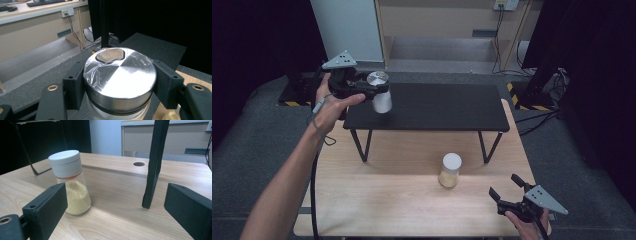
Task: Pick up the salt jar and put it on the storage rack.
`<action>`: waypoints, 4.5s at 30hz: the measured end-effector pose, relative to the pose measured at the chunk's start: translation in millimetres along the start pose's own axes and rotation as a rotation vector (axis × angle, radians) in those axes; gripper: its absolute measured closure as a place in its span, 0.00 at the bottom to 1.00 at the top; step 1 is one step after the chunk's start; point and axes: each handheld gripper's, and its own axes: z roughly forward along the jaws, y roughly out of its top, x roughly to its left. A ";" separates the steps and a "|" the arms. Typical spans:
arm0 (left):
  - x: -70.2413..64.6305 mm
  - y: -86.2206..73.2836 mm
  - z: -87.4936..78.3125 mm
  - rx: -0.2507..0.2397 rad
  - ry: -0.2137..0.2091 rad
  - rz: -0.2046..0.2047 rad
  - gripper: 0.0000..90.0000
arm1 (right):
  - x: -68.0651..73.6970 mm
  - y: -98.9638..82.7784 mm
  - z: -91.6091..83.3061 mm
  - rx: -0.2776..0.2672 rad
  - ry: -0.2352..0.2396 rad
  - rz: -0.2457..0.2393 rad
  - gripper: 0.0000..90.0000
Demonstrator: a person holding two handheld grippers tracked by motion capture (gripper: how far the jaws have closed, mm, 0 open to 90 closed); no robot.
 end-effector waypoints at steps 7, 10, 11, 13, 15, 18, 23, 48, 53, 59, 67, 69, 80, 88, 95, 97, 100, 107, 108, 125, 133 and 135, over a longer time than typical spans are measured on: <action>1.3 -8.8 12.7 0.030 0.014 -0.005 0.37 | 0.1 -0.1 -0.6 -0.002 -0.001 0.001 0.05; 1.8 -12.2 16.1 0.034 0.015 -0.009 0.37 | 0.0 -0.1 -0.4 0.000 0.002 0.001 0.05; 2.1 -12.9 17.1 0.038 0.017 -0.011 0.37 | -0.1 0.0 -0.4 0.000 0.003 0.001 0.05; 2.8 -13.8 19.2 0.049 0.019 -0.011 0.37 | -0.3 0.0 -0.2 0.000 0.004 0.002 0.05; 2.6 -14.6 21.1 0.059 0.025 -0.004 0.37 | -0.5 0.0 0.0 0.001 0.004 0.001 0.05; 3.8 -18.6 22.5 0.057 0.023 -0.013 0.37 | -0.6 -0.1 -0.2 0.000 0.004 0.001 0.05; 5.3 -21.3 22.6 0.048 0.019 -0.018 0.37 | -0.6 -0.2 -0.1 0.001 0.004 0.001 0.05; -8.1 -12.8 -23.0 -0.162 -0.001 -0.084 0.07 | -0.2 0.6 0.2 0.003 0.018 -0.003 0.06; -16.6 -12.1 -33.1 -0.161 -0.030 -0.054 0.07 | 0.5 0.6 -0.2 -0.001 0.020 -0.006 0.06; -26.9 -18.4 -48.3 -0.159 -0.064 -0.021 0.08 | 1.0 0.9 -0.4 -0.002 0.022 -0.010 0.06; -42.9 -31.5 -63.1 -0.178 -0.097 0.032 0.08 | 2.5 1.2 -0.6 -0.003 0.023 -0.013 0.06; -47.2 -33.8 -65.4 -0.163 -0.100 0.053 0.08 | 3.0 1.2 -0.7 -0.003 0.022 -0.012 0.06; -57.1 -64.6 -70.0 -0.136 -0.130 0.081 0.09 | 3.4 1.6 -0.5 0.000 0.022 -0.012 0.06; -61.1 -86.4 -64.8 -0.083 -0.137 0.104 0.09 | 3.5 1.8 0.8 0.005 0.026 -0.017 0.06; -65.6 -110.2 -56.9 -0.076 -0.142 0.082 0.09 | 3.9 1.9 1.0 0.007 0.025 -0.017 0.06; -66.5 -114.5 -55.1 -0.071 -0.145 0.077 0.09 | 4.0 1.9 1.1 0.008 0.025 -0.017 0.06; -69.4 -121.7 -52.6 -0.062 -0.140 0.084 0.09 | 4.1 1.9 1.1 0.008 0.026 -0.017 0.06; -71.2 -141.5 -49.5 -0.066 -0.145 0.084 0.09 | 4.0 2.0 1.3 0.009 0.028 -0.017 0.06; -71.6 -144.0 -49.3 -0.064 -0.142 0.089 0.09 | 4.1 1.9 1.3 0.009 0.027 -0.017 0.06; -94.7 -189.4 -47.4 -0.087 -0.074 0.085 0.09 | 5.0 2.0 0.4 0.008 0.026 -0.019 0.06; -100.7 -207.6 -49.7 -0.119 0.013 0.022 0.08 | 5.1 2.0 0.5 0.009 0.026 -0.019 0.06; -101.1 -211.0 -51.1 -0.126 0.036 0.016 0.07 | 5.1 2.2 0.7 0.011 0.027 -0.019 0.06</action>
